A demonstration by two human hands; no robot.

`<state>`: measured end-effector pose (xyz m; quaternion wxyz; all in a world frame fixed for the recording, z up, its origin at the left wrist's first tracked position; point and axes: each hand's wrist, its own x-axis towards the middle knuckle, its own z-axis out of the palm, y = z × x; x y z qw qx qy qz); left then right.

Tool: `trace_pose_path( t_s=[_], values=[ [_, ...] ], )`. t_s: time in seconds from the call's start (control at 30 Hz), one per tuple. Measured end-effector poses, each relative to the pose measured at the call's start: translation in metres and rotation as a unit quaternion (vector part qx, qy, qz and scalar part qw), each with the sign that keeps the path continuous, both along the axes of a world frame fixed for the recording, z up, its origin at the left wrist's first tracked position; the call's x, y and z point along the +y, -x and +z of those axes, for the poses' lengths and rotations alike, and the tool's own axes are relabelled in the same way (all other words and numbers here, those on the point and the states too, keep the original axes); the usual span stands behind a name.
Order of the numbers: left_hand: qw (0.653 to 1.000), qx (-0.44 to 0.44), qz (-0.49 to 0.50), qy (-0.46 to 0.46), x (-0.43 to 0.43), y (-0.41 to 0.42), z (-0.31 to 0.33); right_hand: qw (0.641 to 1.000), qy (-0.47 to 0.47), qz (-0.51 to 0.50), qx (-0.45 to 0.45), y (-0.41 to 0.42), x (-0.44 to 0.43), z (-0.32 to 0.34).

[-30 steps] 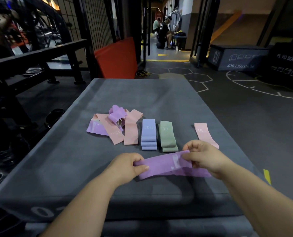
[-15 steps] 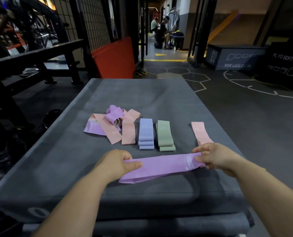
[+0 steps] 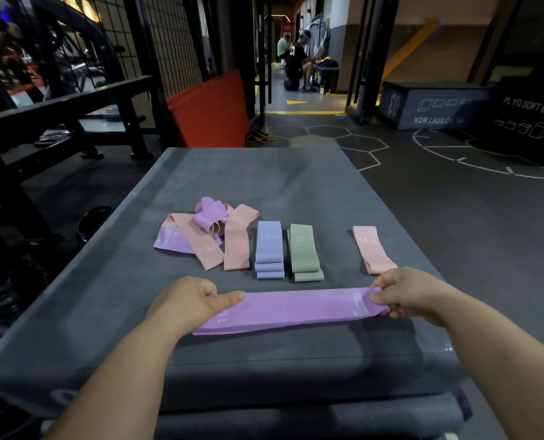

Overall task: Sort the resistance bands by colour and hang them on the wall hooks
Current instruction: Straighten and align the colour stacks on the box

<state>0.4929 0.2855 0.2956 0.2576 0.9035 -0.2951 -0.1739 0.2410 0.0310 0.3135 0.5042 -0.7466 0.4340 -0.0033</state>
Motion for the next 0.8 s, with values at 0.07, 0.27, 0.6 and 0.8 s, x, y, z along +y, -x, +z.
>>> trace_pose_path(
  t_s=[0.07, 0.27, 0.6, 0.8],
  values=[
    [1.000, -0.001, 0.008, -0.006, 0.003, -0.002, 0.000, 1.000, -0.012, 0.007, 0.005, 0.000, 0.002, 0.001],
    [0.996, -0.055, 0.003, -0.066, 0.008, 0.001, 0.001, 0.997, 0.016, 0.036, 0.060, -0.004, 0.009, 0.001],
    [0.997, -0.044, 0.016, -0.062, 0.014, 0.001, -0.003, 0.983, 0.128, 0.044, 0.126, -0.008, 0.009, -0.001],
    [0.989, -0.041, 0.070, -0.121, 0.011, 0.003, 0.004, 0.985, 0.119, 0.035, 0.123, -0.006, 0.011, 0.002]
  ],
)
